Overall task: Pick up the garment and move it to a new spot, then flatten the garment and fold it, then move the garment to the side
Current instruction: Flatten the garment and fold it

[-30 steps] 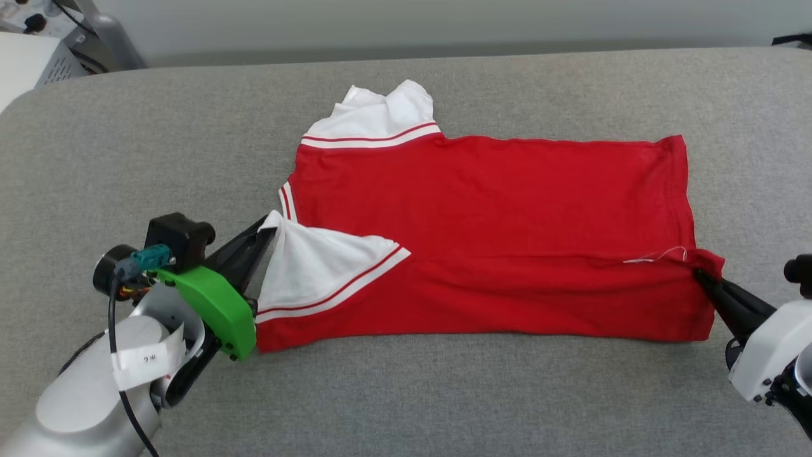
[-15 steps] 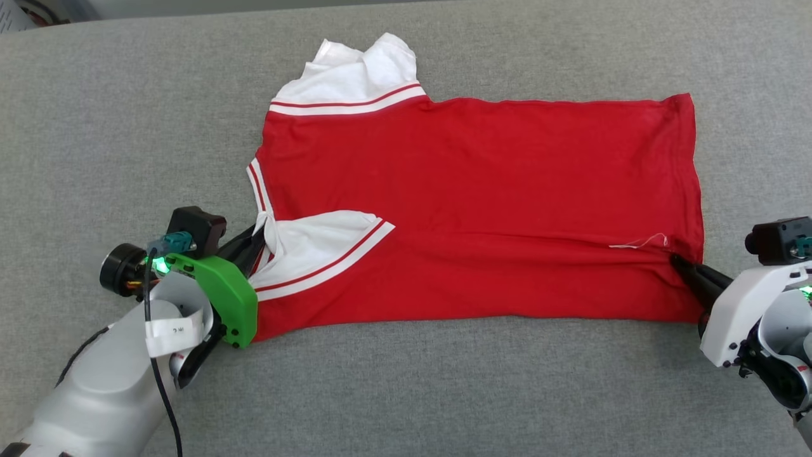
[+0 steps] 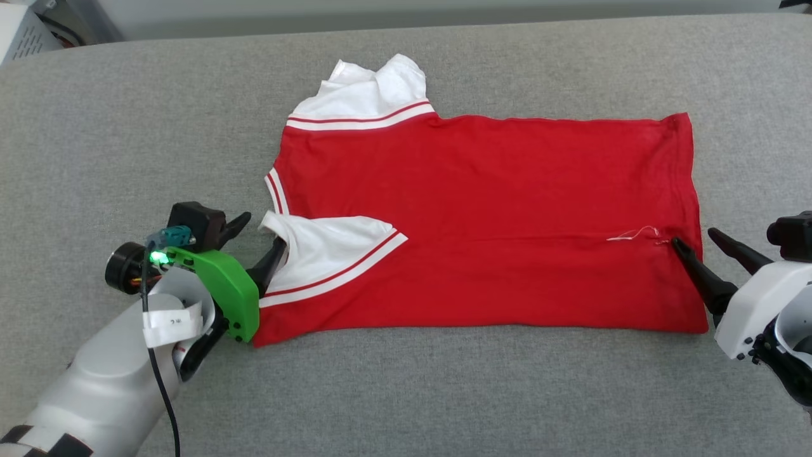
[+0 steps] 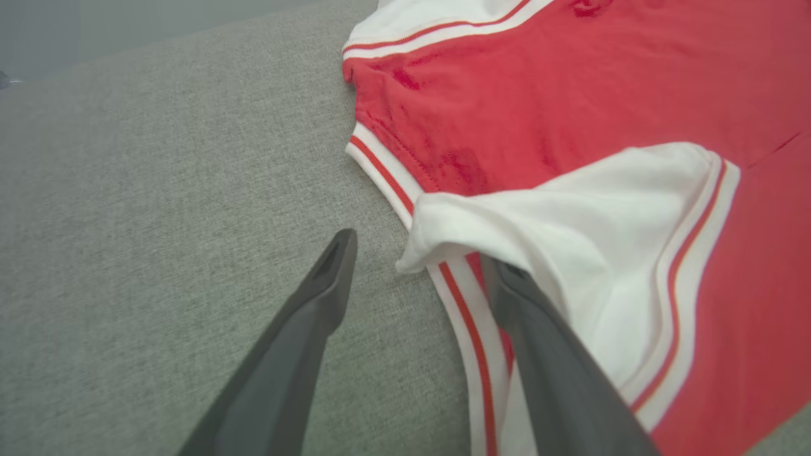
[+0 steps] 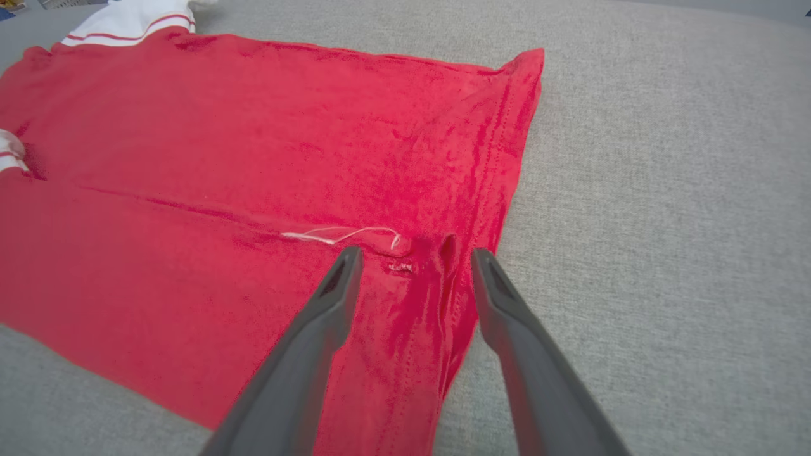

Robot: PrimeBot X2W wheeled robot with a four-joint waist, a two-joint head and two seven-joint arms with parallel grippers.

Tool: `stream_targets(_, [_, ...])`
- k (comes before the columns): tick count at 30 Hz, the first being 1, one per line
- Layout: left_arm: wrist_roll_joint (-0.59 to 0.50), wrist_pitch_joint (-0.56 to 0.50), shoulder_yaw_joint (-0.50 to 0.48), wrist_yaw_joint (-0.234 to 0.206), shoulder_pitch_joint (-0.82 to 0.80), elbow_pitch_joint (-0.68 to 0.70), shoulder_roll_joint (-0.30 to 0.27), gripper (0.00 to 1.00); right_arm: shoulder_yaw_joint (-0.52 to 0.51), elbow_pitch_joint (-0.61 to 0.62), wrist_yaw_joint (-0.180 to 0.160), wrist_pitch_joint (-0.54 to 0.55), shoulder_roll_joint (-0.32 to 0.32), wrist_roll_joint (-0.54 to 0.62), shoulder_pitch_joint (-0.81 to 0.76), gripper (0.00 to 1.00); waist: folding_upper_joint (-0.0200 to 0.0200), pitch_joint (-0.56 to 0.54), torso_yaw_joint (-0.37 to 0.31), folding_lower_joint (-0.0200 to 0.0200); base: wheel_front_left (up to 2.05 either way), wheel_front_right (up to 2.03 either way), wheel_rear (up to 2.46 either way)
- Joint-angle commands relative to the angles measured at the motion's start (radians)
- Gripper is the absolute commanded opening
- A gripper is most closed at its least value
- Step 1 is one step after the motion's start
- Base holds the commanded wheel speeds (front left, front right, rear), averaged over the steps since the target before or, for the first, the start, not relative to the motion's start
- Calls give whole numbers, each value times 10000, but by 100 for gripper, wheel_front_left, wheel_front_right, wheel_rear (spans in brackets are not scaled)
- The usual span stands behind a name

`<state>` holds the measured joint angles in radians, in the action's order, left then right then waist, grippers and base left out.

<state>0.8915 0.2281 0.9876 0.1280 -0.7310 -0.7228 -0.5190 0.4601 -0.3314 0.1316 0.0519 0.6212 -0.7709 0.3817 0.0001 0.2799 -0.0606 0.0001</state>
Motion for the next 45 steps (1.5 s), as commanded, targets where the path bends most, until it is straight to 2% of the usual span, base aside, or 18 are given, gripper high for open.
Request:
stream_targets(1, [160, 19, 49, 26, -354, 135, -207, 100, -88, 184, -9, -131, 72, -49, -242, 100, -1, -356, 192, -1, 0, 0, 0])
stream_targets(5, [397, -444, 265, 26, -807, 679, -688, 100, -455, 749, -9, -260, 272, 21, -727, 100, -1, -652, 395, -1, 0, 0, 0])
stream_targets(7, [645, -1015, 385, 26, -1004, 966, -898, 100, -676, 1005, -9, -237, 304, 82, -960, 100, -1, -768, 485, -1, 0, 0, 0])
stream_targets(13, [1669, -3617, 923, 26, -1587, 1834, -1282, 100, -1196, 1526, -9, -22, 190, 388, -1423, 100, -1, -1025, 693, -1, 0, 0, 0])
stream_targets(18, [2786, -5912, 1319, 26, -1790, 2256, -1292, 100, -1425, 1718, -9, 241, 12, 573, -1654, 100, -1, -1166, 759, -1, 0, 0, 0])
stream_targets(22, [3309, -7191, 1643, 26, -1754, 2309, -1209, 100, -1507, 1829, -9, 386, -131, 651, -1725, 100, -1, -1202, 716, -1, 0, 0, 0])
stream_targets(28, [3502, -7935, 1997, 7, -1531, 2012, -997, 100, -1567, 1912, -9, 550, -298, 688, -1722, 100, -1, -1068, 527, -1, 0, 0, 0])
stream_targets(41, [3369, -8082, 2527, 16, -605, 840, -426, 100, -1487, 1884, -9, 698, -454, 763, -1274, 100, -1, -733, 79, -1, 0, 0, 0])
stream_targets(42, [3390, -8031, 2534, 18, -583, 839, -398, 95, -1511, 1910, -9, 715, -411, 784, -1236, 100, -1, -736, 73, -1, 0, 0, 0])
stream_targets(43, [3352, -7943, 2557, 20, -585, 894, -380, 27, -1544, 1952, -9, 748, -351, 802, -1189, 100, -1, -748, 68, -1, 0, 0, 0])
stream_targets(44, [3320, -7875, 2577, 21, -593, 959, -386, 0, -1572, 1992, -9, 791, -293, 814, -1147, 100, -1, -766, 65, -1, 0, 0, 0])
stream_targets(45, [3323, -7820, 2597, 22, -607, 1072, -406, 0, -1609, 2062, -9, 877, -200, 833, -1093, 100, -1, -796, 69, -1, 0, 0, 0])
